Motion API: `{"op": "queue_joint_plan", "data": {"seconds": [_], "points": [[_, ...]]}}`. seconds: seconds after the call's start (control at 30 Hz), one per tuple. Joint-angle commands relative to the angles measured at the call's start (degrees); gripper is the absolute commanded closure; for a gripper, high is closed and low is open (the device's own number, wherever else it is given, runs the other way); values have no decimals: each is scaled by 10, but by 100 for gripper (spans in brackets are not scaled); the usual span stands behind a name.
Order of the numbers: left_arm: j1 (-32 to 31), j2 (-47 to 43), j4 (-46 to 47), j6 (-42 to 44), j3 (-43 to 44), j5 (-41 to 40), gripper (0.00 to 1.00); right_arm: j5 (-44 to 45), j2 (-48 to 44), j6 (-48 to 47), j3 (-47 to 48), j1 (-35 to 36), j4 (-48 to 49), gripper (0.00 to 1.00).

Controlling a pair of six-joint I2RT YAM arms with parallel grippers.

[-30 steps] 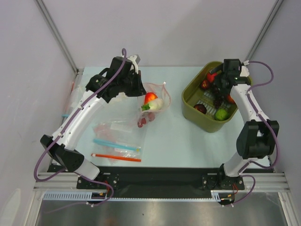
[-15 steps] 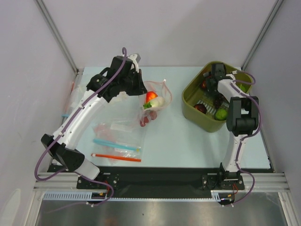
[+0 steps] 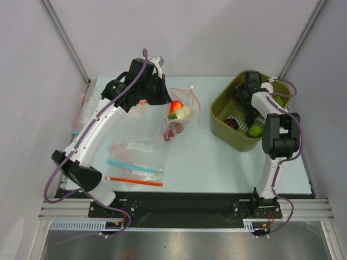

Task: Place the food in the zip-top bag and seal the zipper
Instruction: Pick up the fake fruit from the bin.

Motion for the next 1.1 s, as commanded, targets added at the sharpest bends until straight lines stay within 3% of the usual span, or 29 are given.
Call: {"op": "queue_joint_plan", "data": {"seconds": [0.0, 0.23, 0.37, 0.6, 0.77, 1.07], "points": [[3, -1, 10, 10, 27, 20, 100, 19, -121, -57, -34, 3, 27, 54], [3, -17, 13, 1, -5, 7, 100, -100, -267, -173, -105, 20, 23, 66], [2, -31, 23, -6, -26, 18, 100, -210, -337, -240, -129, 36, 22, 78], [-2, -45, 29, -10, -43, 25, 100, -398, -467, -403, -144, 115, 28, 76], [-6, -65, 31, -13, -55, 21, 100, -429, -515, -457, -137, 195, 28, 77], [-20, -77, 28, -24, -47, 26, 100, -458, -521, -495, -122, 273, 23, 80]]}}
